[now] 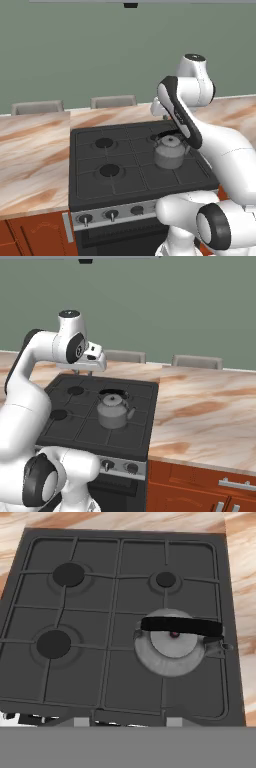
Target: Lower the heat of the kettle.
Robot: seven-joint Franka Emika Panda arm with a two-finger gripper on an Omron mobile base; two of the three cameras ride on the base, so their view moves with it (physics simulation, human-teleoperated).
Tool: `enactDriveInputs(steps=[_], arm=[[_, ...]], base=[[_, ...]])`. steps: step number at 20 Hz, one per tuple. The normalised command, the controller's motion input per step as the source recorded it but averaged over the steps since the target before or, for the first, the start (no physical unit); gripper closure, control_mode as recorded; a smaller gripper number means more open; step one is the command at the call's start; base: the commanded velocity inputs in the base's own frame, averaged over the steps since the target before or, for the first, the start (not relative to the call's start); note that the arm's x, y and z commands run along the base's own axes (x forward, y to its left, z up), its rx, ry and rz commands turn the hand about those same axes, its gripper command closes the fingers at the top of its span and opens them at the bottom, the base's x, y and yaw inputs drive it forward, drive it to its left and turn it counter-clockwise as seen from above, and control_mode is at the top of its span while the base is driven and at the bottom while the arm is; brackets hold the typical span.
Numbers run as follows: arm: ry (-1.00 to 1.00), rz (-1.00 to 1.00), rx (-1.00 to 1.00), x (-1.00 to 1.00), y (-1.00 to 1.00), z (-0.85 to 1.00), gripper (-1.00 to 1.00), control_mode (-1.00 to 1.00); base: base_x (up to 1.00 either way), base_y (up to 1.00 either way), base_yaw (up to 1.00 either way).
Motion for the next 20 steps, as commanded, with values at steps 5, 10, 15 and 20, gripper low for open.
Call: enactDriveInputs(steps=[5, 10, 15, 20], arm=[[-0.02, -0.01, 0.0, -0.28, 0.0, 0.0, -1.0, -1.0], [-0.13, 0.0, 0.0, -0.66, 0.0, -0.09, -1.0, -1.0], [-0.26, 0.0, 0.0, -0.81, -0.02, -0.17, -1.0, -1.0], [-0.32, -0.01, 0.0, -0.84, -0.2, -0.2, -1.0, -1.0]], base=[[0.0, 0.0, 0.0], [0.0, 0.0, 0.0], [0.0, 0.0, 0.0], [0.0, 0.0, 0.0]])
